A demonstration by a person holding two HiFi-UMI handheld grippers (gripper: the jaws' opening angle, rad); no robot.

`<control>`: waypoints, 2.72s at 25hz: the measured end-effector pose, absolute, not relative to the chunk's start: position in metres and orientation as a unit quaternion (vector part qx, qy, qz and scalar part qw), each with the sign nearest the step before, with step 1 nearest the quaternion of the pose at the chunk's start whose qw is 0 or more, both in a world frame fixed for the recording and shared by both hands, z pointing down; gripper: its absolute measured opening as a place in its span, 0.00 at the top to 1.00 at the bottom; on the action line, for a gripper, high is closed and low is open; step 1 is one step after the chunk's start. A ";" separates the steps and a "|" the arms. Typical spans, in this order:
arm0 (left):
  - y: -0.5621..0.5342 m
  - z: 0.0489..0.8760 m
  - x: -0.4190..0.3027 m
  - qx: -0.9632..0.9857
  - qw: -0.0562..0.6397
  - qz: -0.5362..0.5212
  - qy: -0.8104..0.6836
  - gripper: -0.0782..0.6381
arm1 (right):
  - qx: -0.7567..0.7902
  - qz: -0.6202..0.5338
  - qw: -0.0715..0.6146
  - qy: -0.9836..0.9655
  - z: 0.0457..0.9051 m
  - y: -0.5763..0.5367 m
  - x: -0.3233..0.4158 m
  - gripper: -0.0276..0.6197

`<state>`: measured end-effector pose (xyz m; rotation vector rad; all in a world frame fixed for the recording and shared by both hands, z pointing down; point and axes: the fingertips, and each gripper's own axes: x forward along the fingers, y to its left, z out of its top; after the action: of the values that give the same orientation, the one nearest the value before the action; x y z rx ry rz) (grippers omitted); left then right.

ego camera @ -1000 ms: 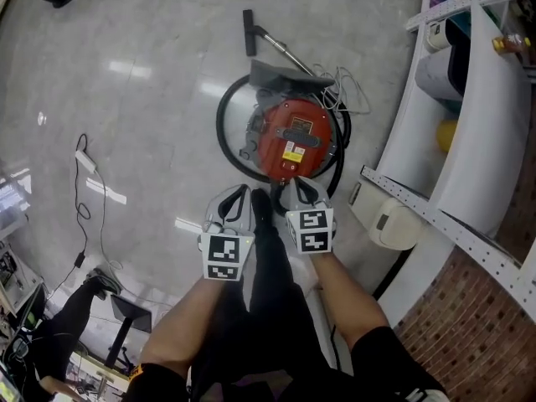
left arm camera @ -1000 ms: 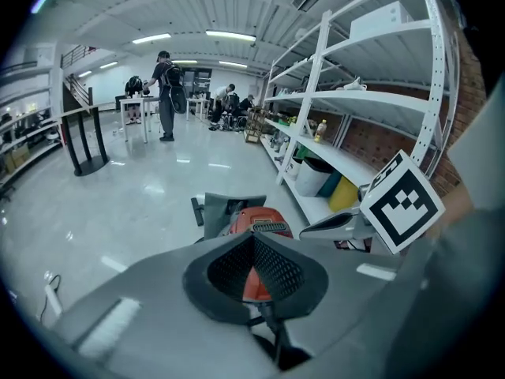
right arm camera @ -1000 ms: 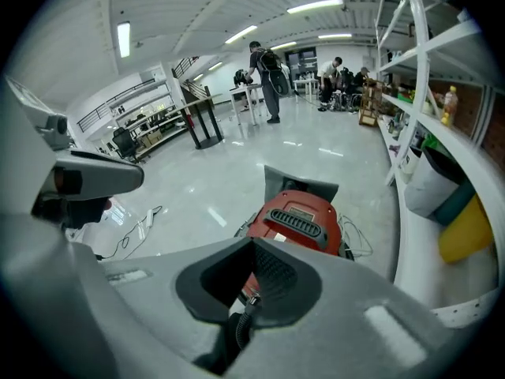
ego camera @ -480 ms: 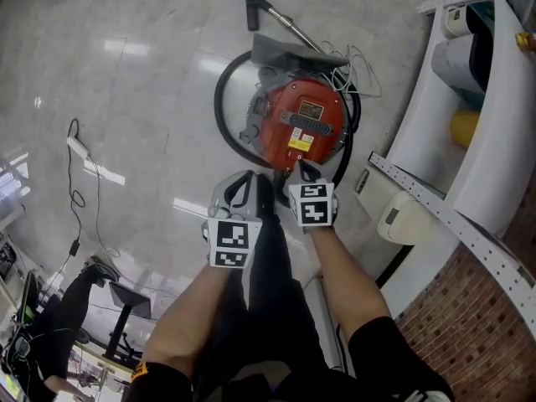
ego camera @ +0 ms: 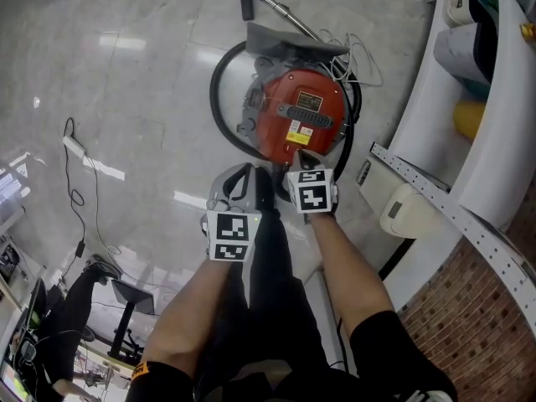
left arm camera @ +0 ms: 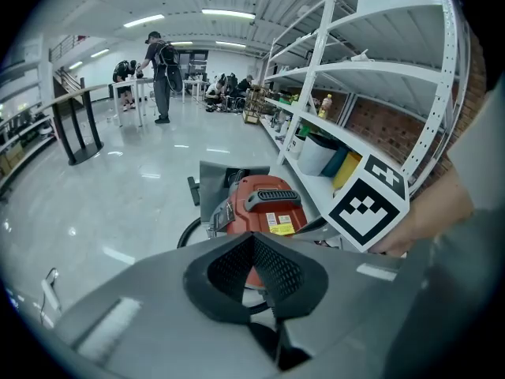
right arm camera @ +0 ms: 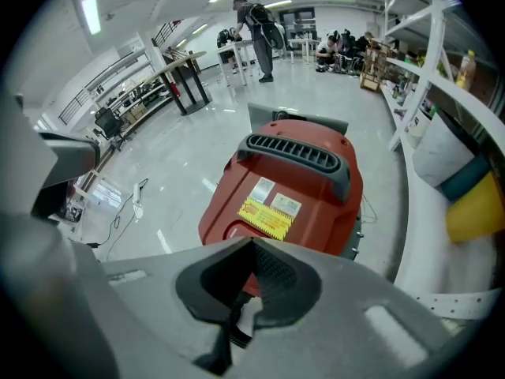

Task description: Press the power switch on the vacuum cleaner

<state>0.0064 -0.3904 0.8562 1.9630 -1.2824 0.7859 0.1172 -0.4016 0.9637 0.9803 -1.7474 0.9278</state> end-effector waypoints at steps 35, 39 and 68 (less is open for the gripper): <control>-0.370 0.783 -0.008 0.773 0.323 0.270 -0.475 0.87 | 0.451 0.346 0.386 -0.726 0.848 -0.376 0.109 0.97; -0.354 0.756 -0.016 0.785 0.306 0.260 -0.472 0.87 | 0.464 0.332 0.372 -0.732 0.816 -0.359 0.101 0.97; -0.138 0.537 -0.090 0.853 0.207 0.137 -0.459 0.87 | 0.529 0.222 0.200 -0.794 0.545 -0.144 0.007 0.97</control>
<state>-0.0902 -0.1382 0.5370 2.3763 -1.2771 0.3814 0.0070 -0.1436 0.5454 1.4778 -2.2201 0.6202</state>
